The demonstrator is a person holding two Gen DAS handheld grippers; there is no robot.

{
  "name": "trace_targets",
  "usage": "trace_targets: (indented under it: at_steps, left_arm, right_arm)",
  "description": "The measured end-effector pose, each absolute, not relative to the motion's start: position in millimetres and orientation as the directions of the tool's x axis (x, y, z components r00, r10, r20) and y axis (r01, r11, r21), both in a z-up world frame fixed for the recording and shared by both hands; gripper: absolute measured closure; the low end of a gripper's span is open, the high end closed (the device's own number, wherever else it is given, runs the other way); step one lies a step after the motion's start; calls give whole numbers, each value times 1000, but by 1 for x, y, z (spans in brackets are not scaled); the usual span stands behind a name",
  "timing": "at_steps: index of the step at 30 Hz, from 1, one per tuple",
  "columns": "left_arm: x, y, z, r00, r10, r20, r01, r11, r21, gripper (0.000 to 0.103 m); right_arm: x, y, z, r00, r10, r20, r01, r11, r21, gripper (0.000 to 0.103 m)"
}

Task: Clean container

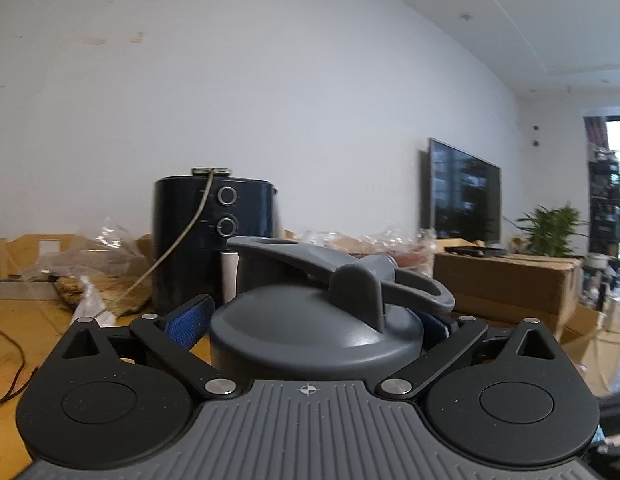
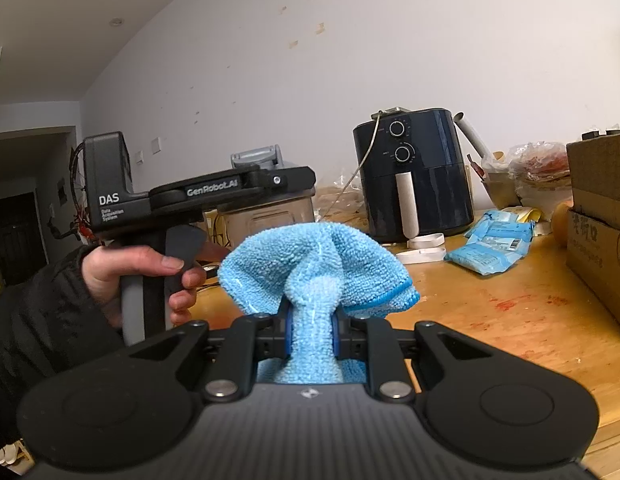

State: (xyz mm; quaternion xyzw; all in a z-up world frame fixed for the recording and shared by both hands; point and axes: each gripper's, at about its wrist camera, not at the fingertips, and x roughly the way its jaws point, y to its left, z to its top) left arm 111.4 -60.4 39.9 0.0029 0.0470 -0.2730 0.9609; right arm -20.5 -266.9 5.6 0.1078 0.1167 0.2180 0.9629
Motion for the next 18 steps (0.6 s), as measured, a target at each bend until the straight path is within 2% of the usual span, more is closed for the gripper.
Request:
trace_targets:
  at_steps: [10, 18]
  left_arm:
    - [99, -82, 42, 941, -326, -92, 322, 945, -53, 0]
    - [90, -109, 41, 989, -126, -77, 126, 992, -7, 0]
  right_arm:
    - [-21, -268, 5, 880, 439, -184, -385, 884, 266, 88]
    - [-18, -270, 3, 877, 440, -192, -382, 882, 275, 88]
